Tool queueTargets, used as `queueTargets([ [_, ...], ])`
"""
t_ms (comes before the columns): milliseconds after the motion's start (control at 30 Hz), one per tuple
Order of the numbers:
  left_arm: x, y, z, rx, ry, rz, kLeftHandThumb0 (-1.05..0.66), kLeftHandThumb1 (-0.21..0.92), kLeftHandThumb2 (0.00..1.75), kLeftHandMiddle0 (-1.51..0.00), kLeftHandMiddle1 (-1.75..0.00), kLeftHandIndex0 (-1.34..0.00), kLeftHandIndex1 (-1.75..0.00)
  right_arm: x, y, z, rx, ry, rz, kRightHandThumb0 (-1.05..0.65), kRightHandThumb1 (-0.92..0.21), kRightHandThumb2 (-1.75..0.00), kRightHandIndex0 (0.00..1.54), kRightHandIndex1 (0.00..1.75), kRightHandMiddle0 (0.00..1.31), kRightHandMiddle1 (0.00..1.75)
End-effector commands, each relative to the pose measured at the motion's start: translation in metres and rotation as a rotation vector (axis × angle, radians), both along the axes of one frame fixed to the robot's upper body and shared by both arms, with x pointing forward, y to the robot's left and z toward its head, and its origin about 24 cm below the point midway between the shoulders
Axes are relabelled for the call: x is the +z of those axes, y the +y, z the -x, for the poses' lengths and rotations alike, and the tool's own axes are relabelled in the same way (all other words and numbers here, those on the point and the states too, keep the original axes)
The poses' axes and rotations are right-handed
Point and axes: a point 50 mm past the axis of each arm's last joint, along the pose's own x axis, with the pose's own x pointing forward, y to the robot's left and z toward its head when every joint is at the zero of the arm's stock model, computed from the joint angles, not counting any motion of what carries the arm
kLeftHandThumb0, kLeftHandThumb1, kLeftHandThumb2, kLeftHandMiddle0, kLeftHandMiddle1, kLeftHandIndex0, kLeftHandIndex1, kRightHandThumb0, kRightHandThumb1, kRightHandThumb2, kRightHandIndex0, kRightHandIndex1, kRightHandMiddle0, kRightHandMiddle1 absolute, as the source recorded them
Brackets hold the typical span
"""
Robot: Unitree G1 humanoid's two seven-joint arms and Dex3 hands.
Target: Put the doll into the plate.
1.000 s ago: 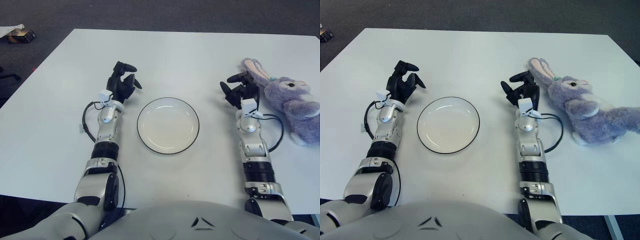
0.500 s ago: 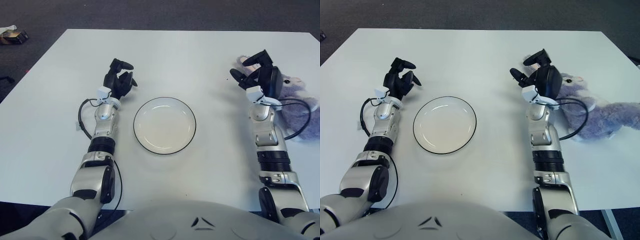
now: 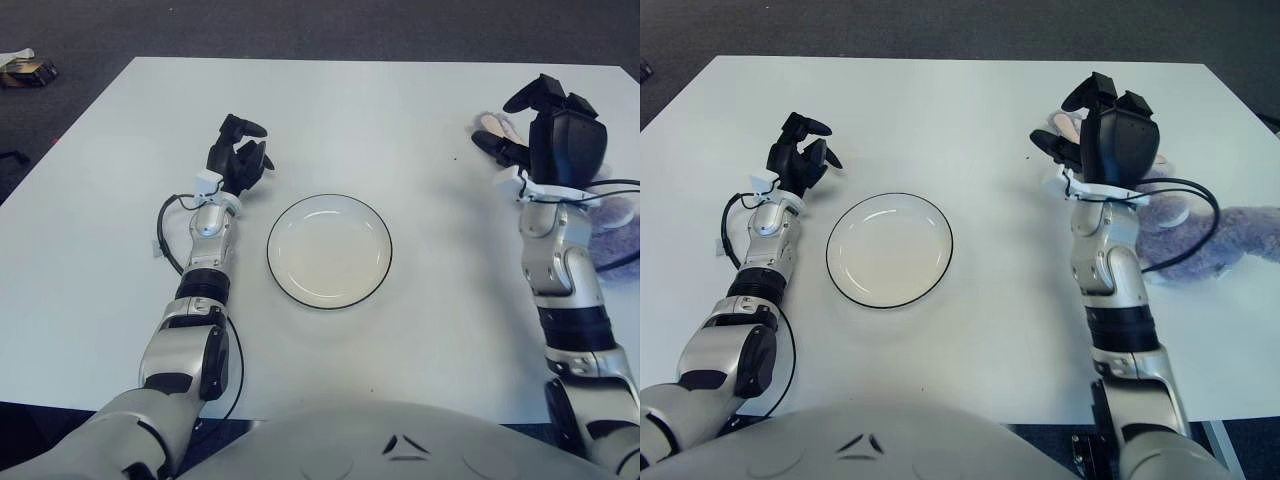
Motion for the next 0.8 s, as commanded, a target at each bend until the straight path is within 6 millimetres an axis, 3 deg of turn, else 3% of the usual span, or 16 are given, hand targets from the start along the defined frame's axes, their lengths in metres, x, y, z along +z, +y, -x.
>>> queueTargets([
  [0,-0.003,-0.004,0.002,0.002,-0.003,-0.001,-0.35,0.92,0.39,-0.71,-1.75,-0.34,-1.61,0.001,-0.008,0.016,-0.094,0.006,0.124,-0.58,-0.92,-0.31,0.45,0.4,0.36,0.53],
  [100,-0.002,-0.005,0.001,0.0,-0.008,-0.002,-0.35,0.92,0.39,-0.71,-1.75,-0.34,-1.62,0.002,-0.01,0.023,-0.13,0.012,0.152,-0.63,-0.92,-0.31,0.47,0.18,0.36,0.46],
  [233,-0.001,-0.006,0.001,-0.002,-0.012,-0.003,-0.35,0.92,0.39,-0.71,-1.75,-0.33,-1.62,0.002,-0.012,0.027,-0.155,0.014,0.169,-0.66,-0.92,-0.32,0.46,0.06,0.35,0.41],
  [767,0.007,-0.009,-0.007,0.005,-0.036,-0.025,-0.35,0.92,0.4,-0.69,-1.75,-0.33,-1.62,0.01,-0.023,0.043,-0.243,0.021,0.236,-0.75,-0.92,-0.35,0.42,0.0,0.35,0.29],
])
